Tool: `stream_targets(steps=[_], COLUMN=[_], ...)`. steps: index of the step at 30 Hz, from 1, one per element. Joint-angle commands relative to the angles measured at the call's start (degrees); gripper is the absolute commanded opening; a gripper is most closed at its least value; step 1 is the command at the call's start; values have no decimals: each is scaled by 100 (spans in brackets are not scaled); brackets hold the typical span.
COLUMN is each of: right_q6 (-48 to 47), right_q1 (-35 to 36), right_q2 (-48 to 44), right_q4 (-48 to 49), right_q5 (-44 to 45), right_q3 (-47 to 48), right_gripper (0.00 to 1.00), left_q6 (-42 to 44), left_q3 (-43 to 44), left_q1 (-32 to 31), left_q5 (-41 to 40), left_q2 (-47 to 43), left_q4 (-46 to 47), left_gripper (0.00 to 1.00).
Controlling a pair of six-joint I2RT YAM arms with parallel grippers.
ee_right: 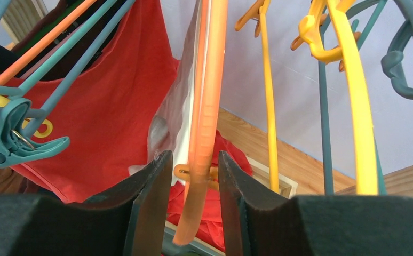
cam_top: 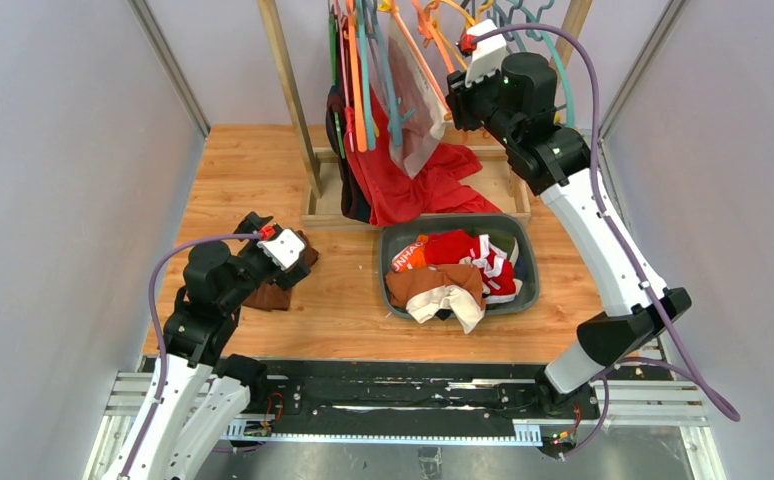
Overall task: Remove the underwear clipped to the hanger
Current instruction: Pick up the hanger from the clothesline.
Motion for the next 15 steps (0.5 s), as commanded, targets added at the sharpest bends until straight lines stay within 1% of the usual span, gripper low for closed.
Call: stream_targets(steps=[1, 6, 8, 10, 13, 15], right_q6=[-8, 44, 104, 171, 244, 235], right_q1=[-139, -198, -216, -223, -216, -223], right_q2=[122, 236, 266, 285, 297, 263], right_q4=[69, -9, -22, -24, -18, 26], right_q5=[-106, -190, -283, -369, -384, -313], right_q3=[273, 490, 522, 561, 676, 734], right_gripper=[39, 40, 37, 30, 11, 1], left_q6=[23, 23, 31, 32, 40, 40], left_q3=[-48, -61, -70, -83, -73, -70], left_q1=[-12, -12, -11, -7, -11, -7], left_q5=[84, 83, 97, 89, 102, 99], left_q2=[-66, -86, -93, -102, -102, -102], left_q4=[23, 18, 14, 18, 9, 6], left_gripper=[98, 98, 98, 98, 98, 98])
